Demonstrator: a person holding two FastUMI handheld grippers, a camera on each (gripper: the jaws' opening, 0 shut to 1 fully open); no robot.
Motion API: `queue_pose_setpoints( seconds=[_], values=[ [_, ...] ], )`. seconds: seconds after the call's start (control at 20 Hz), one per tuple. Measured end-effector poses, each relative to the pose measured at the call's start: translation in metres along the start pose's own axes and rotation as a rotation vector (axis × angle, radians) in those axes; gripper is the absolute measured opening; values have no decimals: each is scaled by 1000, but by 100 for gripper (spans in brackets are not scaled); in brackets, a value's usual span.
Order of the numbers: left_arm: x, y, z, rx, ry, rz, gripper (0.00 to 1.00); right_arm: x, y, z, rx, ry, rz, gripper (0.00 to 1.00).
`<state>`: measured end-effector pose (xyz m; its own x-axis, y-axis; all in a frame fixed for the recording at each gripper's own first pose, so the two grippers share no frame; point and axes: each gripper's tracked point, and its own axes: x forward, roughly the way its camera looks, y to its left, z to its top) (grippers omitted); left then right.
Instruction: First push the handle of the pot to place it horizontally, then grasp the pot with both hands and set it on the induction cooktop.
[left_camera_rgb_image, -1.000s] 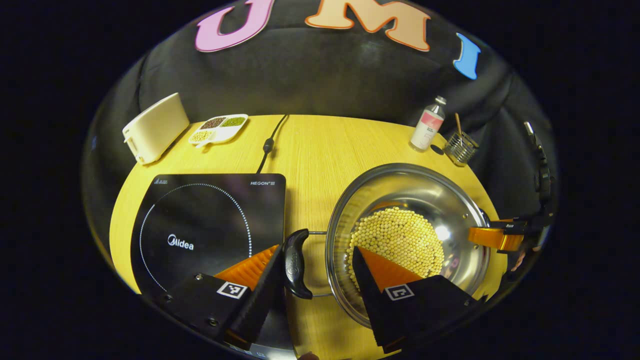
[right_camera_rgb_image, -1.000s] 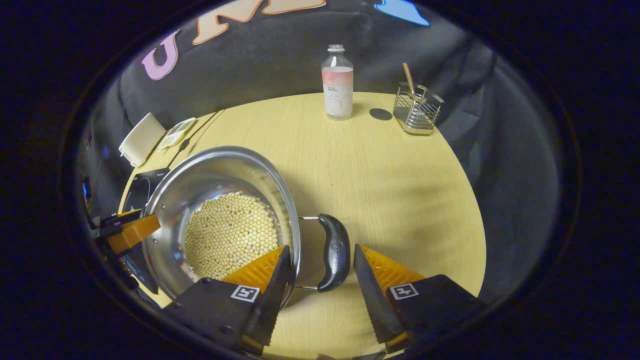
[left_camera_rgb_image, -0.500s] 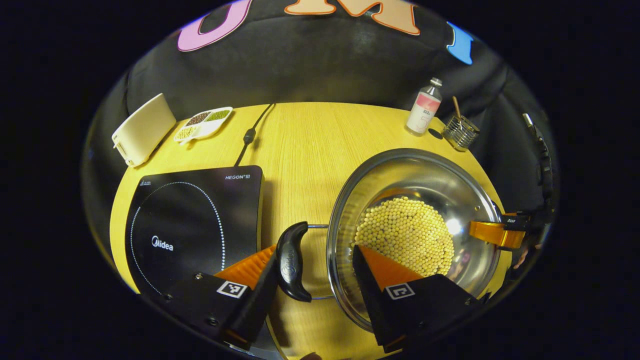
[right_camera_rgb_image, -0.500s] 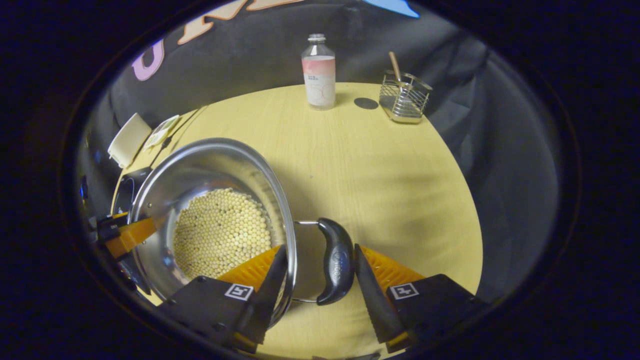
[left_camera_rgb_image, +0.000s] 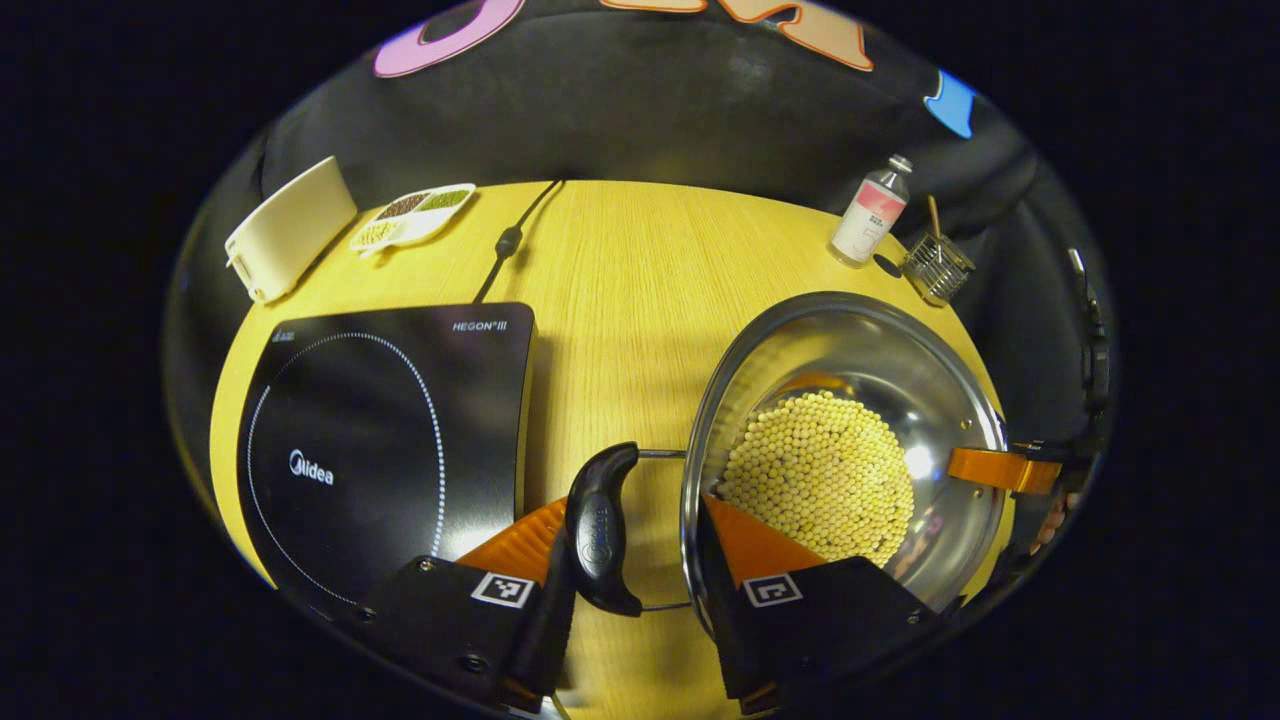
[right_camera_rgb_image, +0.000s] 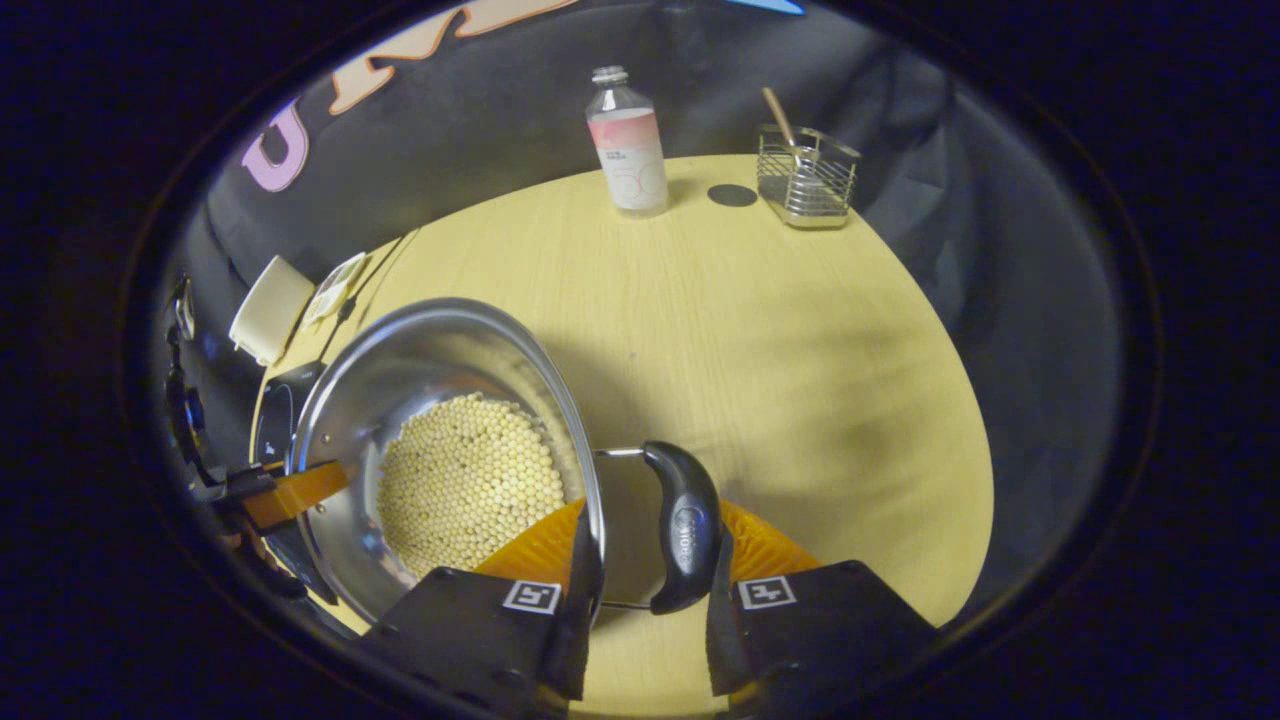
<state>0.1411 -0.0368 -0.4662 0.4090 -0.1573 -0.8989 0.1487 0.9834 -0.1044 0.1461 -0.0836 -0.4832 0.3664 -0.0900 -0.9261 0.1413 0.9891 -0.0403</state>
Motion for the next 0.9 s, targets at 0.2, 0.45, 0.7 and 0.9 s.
queue_pose_setpoints(
  seconds=[0.2, 0.45, 0.7, 0.9],
  values=[
    [-17, -1, 9, 6, -34, 4, 63, -5, -3, 4, 24, -14, 13, 43],
    [-46, 10, 28, 32, -93, 21, 60, -2, -5, 0, 45, -56, 51, 49],
    [-76, 37, 29, 22, -136, 44, 60, 6, -1, -1, 23, -88, 81, 49],
    [-94, 67, 25, 8, -149, 33, 60, 1, -3, 4, 8, -106, 65, 49]
  ],
)
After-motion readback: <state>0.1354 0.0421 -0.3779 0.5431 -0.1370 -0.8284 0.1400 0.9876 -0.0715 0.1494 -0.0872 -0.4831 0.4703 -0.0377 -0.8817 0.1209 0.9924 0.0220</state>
